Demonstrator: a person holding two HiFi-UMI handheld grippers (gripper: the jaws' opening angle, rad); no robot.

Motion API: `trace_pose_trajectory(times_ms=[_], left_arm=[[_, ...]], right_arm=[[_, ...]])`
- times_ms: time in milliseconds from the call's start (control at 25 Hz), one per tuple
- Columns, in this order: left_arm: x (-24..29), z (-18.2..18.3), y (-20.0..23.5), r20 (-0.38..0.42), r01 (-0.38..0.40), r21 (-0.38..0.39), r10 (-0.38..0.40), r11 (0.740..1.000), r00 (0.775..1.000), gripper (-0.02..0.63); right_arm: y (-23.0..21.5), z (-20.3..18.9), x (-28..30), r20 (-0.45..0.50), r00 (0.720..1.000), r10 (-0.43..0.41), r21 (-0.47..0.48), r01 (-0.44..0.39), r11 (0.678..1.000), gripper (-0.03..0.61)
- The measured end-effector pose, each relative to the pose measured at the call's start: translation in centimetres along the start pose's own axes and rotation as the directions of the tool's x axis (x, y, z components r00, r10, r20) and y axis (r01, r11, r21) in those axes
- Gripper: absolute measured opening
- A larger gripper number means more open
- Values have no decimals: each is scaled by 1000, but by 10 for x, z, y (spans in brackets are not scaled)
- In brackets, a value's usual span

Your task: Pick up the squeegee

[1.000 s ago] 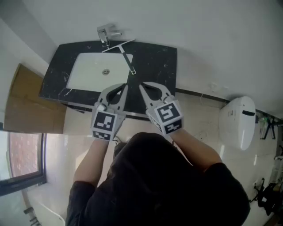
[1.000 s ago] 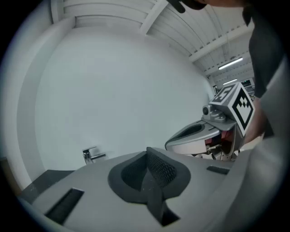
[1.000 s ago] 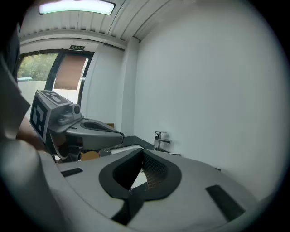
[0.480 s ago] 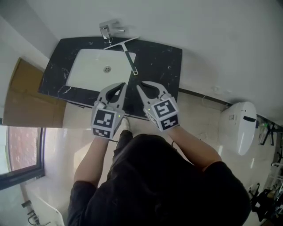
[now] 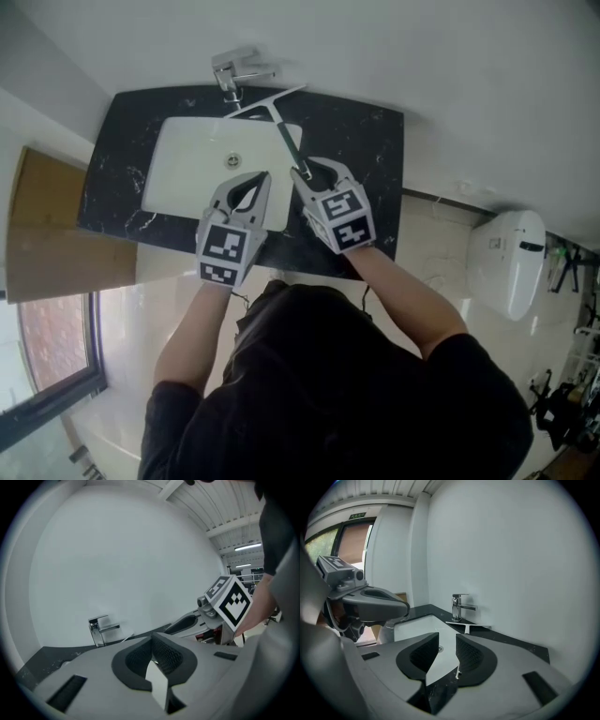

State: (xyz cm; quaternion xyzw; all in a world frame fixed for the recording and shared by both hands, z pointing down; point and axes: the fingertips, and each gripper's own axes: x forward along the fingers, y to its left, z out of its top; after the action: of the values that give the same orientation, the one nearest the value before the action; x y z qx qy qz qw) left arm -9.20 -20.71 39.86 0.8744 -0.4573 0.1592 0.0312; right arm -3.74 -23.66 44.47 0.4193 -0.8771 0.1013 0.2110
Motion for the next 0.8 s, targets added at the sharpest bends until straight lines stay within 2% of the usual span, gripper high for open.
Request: trace_pose_trajectory(times_ms=[280,520,800], left_arm=[[32,-16,47,-47,47,2,-46,999,998,5],[51,-34,76,-91,78,-13,-79,997,993,5],[62,-50,95,-115,100,-41,-104,994,988,5]], right_arm=[[-29,-3,85,-97,992,-75,2,76,997,153],[-56,-29,143,-213,969,-129,-7,131,991,166],[-62,-53,177,-323,940,-111,32,128,991,166]])
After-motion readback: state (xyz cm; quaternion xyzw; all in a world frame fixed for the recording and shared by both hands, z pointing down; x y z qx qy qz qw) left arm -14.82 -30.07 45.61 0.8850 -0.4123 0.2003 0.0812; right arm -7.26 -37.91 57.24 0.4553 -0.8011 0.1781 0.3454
